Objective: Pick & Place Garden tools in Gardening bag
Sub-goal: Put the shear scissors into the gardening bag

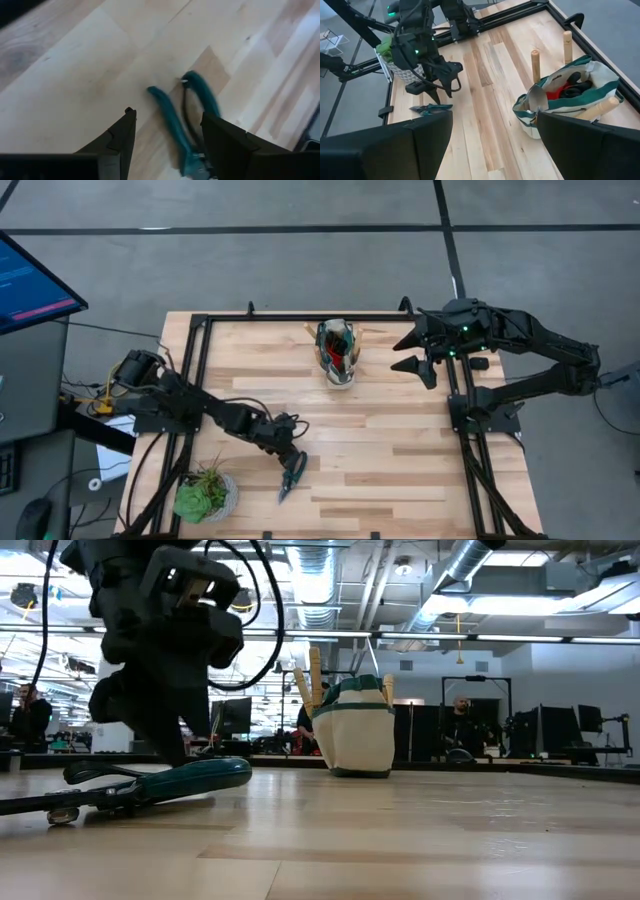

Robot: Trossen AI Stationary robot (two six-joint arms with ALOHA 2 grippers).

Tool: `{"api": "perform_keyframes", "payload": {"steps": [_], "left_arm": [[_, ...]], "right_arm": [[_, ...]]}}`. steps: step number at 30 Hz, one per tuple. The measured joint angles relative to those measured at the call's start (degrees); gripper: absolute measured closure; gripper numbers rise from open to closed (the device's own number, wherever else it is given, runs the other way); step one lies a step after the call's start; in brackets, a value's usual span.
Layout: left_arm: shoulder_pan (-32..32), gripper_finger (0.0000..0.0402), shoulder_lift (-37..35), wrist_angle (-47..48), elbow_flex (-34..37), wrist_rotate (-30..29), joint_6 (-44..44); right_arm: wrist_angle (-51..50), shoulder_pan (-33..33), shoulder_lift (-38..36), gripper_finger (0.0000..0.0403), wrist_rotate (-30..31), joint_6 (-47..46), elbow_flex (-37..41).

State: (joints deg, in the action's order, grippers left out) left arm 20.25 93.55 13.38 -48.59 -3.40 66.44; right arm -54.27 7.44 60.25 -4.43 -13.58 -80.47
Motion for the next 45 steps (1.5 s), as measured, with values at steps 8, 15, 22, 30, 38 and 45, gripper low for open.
{"api": "perform_keyframes", "payload": {"steps": [8,15,22,30,38,45], "left_arm": [[0.3,0.0228,1.3,1.7,-2.5,-0.7,0.4],[1.2,0.024,5.3,1.9,-4.5,0.2,1.7],[2.0,0.0243,9.3,2.3,-6.7,0.7,1.9],[2.1,0.0276,11.9,3.2,-7.1,2.9,4.4],[2.2,0.0392,11.7,3.7,-7.0,2.3,4.7],[2.2,0.04,6.0,5.5,-6.3,-13.5,5.5]], "right_arm": [[-1.2,0.0,0.0,0.0122,0.0,0.0,0.0],[-3.1,0.0,0.0,0.0122,0.0,0.0,0.0],[-4.0,0.0,0.0,0.0122,-0.1,0.4,0.0],[-4.2,0.0,0.0,0.0122,-0.2,0.6,0.0],[-4.5,0.0,0.0,0.0122,-0.2,0.6,0.0],[-2.2,-1.8,-1.7,0.0122,1.3,0.7,0.0]]}}
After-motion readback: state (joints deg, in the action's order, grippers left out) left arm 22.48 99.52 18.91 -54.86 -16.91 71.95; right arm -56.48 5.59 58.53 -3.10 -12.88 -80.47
